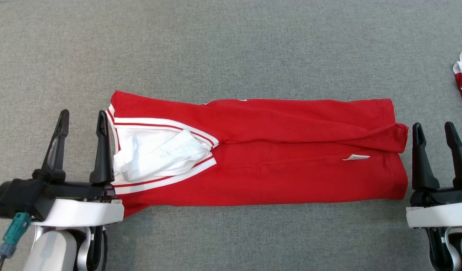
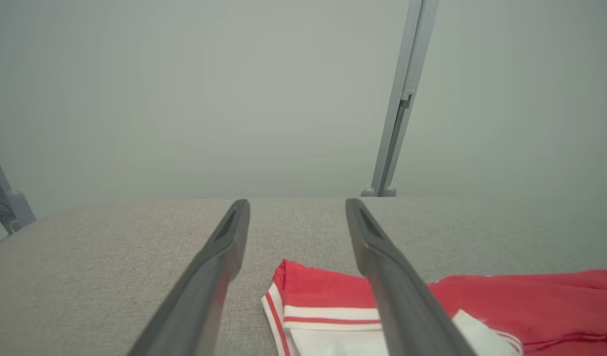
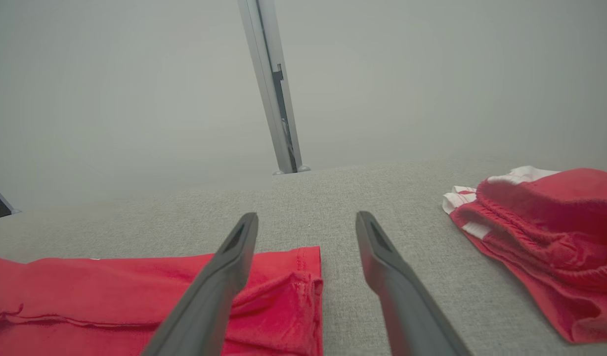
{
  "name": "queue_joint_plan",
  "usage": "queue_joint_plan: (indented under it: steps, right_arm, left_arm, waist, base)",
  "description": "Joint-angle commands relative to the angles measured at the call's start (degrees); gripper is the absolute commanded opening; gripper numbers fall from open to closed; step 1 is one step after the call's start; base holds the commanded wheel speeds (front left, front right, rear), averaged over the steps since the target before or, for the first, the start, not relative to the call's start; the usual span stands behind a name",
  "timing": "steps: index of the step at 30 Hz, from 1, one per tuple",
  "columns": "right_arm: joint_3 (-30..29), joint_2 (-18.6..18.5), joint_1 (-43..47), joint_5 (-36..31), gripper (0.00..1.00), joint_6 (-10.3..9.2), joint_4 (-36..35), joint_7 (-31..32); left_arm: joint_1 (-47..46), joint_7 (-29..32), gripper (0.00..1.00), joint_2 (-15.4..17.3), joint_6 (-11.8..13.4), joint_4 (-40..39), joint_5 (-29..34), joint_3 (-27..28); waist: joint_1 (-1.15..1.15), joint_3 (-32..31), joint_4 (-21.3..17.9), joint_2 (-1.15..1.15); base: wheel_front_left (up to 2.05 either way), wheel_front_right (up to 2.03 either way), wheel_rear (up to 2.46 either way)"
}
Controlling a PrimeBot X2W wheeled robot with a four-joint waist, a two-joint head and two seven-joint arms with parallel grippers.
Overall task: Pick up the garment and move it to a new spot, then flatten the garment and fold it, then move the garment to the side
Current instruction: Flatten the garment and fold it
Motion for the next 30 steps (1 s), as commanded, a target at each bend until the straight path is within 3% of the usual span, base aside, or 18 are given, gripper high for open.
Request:
queue_joint_plan:
  steps: [1, 21, 30]
  right_arm:
    - [-0.08, -0.10, 0.31, -0.71, 1.00, 0.04, 0.46, -0.14]
    - [-0.72, -1.01, 0.17, -2.48, 1.00, 0.04, 2.91, 1.16]
    - [0.81, -1.18, -2.03, -1.56, 1.00, 0.03, 10.30, 2.36]
  left_arm:
    - [0.93, -0.16, 1.00, 0.07, -0.65, 1.42, 1.13, 0.62]
    - [-0.03, -0.17, 1.00, -3.84, -5.96, 6.48, 5.53, 4.52]
    - [-2.25, -0.17, 1.00, -5.40, -7.90, 7.40, 6.95, 4.55]
  waist:
    - [0.00, -0.09, 0.03, 0.00]
    - [0.00, 0.34, 1.32, 0.00]
    - [0.00, 1.80, 2.50, 0.00]
  base:
    - [0.00, 0.00, 0.00]
    - [0.00, 0.00, 0.00]
    - [0.00, 0.00, 0.00]
